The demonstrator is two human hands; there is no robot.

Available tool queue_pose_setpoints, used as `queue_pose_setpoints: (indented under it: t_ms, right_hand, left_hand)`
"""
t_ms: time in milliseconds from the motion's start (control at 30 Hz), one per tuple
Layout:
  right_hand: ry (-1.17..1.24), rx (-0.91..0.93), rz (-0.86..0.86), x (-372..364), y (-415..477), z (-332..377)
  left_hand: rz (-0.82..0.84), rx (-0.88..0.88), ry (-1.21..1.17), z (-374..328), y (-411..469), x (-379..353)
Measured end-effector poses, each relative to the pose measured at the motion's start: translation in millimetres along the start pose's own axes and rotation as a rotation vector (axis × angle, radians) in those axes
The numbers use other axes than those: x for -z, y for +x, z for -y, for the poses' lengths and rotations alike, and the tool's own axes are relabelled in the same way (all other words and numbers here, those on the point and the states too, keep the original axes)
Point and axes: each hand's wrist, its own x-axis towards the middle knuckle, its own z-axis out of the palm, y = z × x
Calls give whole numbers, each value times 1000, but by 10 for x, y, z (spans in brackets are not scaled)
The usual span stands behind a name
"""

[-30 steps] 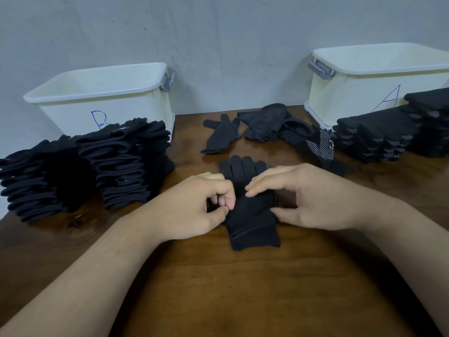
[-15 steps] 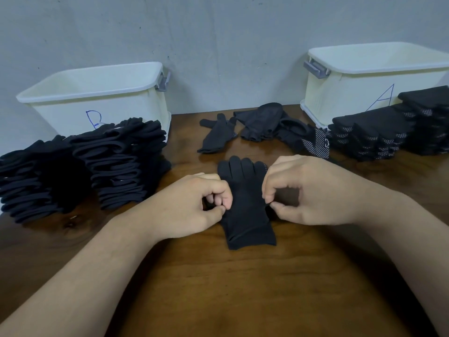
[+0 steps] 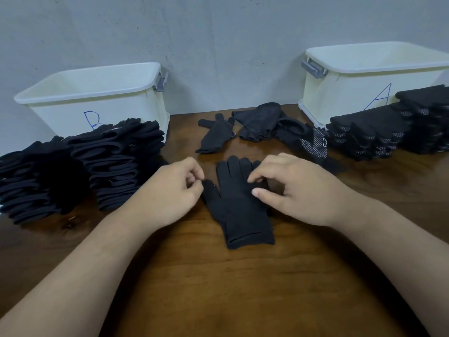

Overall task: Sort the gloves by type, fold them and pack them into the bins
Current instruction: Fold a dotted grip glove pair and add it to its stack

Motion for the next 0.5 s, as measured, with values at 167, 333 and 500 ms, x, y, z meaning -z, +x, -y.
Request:
queue_pose_setpoints:
  t_ms: [167,333,500]
  right_hand:
    - [112,-333,-164,-78,47,-180]
    - [153,-447,-191,-187,123,-194]
    - [149,-472,-178,-238,253,-151]
  left_hand:
    - [-1,57,106,-43,-1,-60]
    - [-90,71,-19,-84,8,-85]
    - [-85,50,9,-69,13,-142]
